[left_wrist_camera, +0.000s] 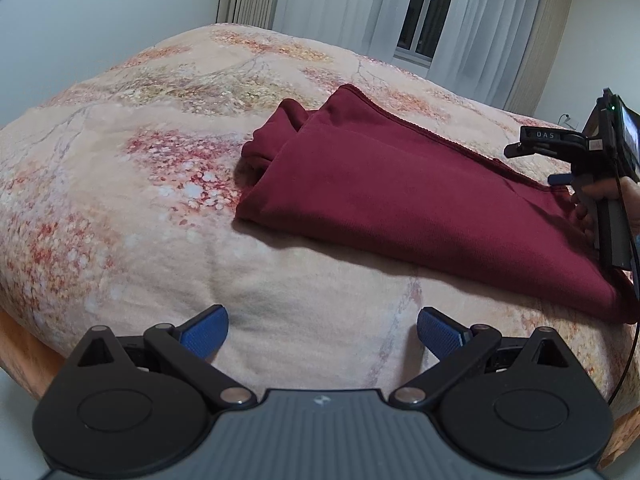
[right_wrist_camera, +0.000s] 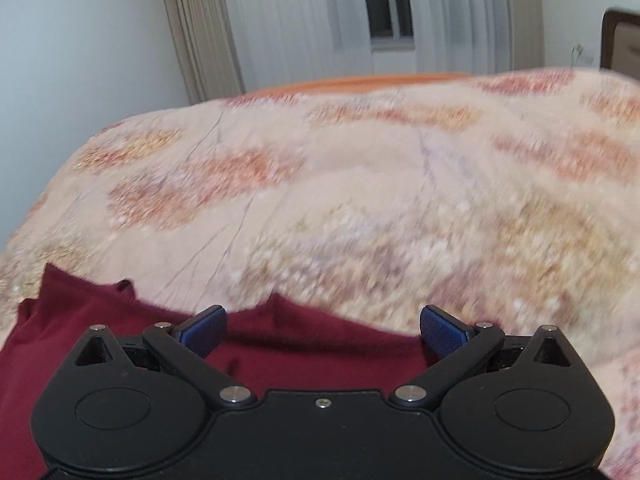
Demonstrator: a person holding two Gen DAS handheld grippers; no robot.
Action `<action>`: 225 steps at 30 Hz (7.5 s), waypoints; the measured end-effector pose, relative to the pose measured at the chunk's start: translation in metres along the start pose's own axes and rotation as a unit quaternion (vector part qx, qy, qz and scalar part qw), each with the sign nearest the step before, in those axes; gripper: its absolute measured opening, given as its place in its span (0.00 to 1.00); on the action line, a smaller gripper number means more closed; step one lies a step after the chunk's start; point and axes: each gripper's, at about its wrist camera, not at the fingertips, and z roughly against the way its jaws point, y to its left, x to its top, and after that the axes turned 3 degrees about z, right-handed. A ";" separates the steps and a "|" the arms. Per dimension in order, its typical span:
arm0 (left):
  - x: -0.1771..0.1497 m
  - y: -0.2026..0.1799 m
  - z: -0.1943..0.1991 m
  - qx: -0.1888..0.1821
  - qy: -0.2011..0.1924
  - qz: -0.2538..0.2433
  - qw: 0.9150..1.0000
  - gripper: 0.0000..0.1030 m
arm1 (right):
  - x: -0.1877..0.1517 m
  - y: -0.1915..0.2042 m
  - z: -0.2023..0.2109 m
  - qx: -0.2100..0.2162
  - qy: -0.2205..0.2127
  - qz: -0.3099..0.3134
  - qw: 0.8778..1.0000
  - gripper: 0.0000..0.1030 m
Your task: Fold small clothes
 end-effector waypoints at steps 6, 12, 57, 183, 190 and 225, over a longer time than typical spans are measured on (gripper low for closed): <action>-0.001 0.004 0.001 -0.008 -0.004 0.003 1.000 1.00 | -0.023 0.028 0.049 0.024 -0.036 0.008 0.999 0.99; -0.007 0.004 0.005 -0.012 -0.009 -0.012 1.000 1.00 | -0.075 0.063 0.105 0.056 -0.050 0.003 0.997 0.99; 0.005 0.036 0.012 -0.081 -0.033 0.115 0.990 1.00 | -0.112 0.093 0.113 0.027 -0.041 0.056 0.997 0.99; 0.072 -0.029 -0.003 -0.027 -0.133 0.075 0.988 0.06 | -0.171 0.083 0.120 0.034 -0.164 0.042 0.985 1.00; 0.092 -0.077 0.011 -0.059 -0.150 0.007 0.987 0.06 | -0.175 0.064 0.145 0.016 -0.179 0.050 0.982 1.00; 0.002 -0.250 0.007 -0.315 -0.019 -0.223 0.922 0.89 | -0.270 -0.043 0.231 -0.137 -0.138 -0.057 0.979 1.00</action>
